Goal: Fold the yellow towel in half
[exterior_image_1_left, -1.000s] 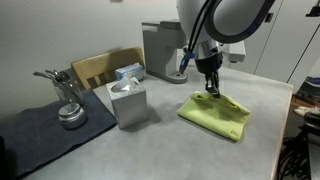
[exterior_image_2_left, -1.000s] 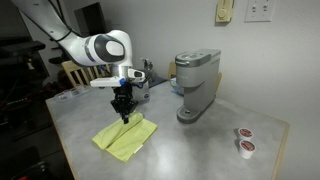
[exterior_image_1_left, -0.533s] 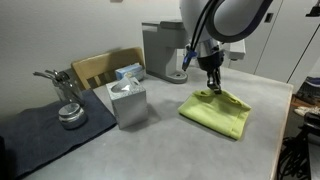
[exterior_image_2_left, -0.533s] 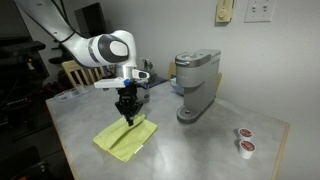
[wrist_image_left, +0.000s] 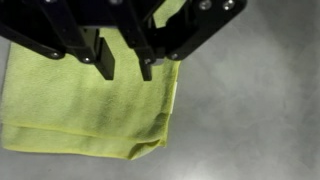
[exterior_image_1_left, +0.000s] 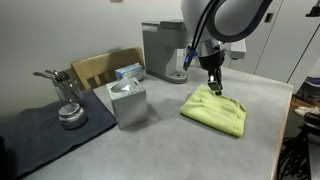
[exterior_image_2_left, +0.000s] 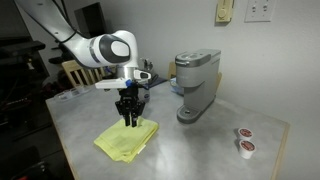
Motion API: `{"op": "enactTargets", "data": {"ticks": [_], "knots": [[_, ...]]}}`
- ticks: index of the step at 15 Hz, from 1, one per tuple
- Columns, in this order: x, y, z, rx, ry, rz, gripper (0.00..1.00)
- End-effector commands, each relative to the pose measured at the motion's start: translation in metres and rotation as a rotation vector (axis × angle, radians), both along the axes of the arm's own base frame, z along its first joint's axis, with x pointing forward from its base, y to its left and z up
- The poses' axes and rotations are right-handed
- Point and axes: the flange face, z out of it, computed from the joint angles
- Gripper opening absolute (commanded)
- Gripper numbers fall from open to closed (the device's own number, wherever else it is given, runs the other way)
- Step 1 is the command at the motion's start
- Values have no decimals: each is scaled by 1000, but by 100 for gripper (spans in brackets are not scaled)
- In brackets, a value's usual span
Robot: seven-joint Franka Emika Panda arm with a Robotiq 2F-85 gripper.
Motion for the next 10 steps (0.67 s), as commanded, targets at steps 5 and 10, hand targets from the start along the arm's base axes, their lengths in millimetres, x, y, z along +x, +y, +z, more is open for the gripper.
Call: {"op": "enactTargets", "data": {"ticks": [5, 10], "knots": [[-5, 30, -3, 78, 14, 86, 93], [-22, 76, 16, 84, 49, 110, 100]]}}
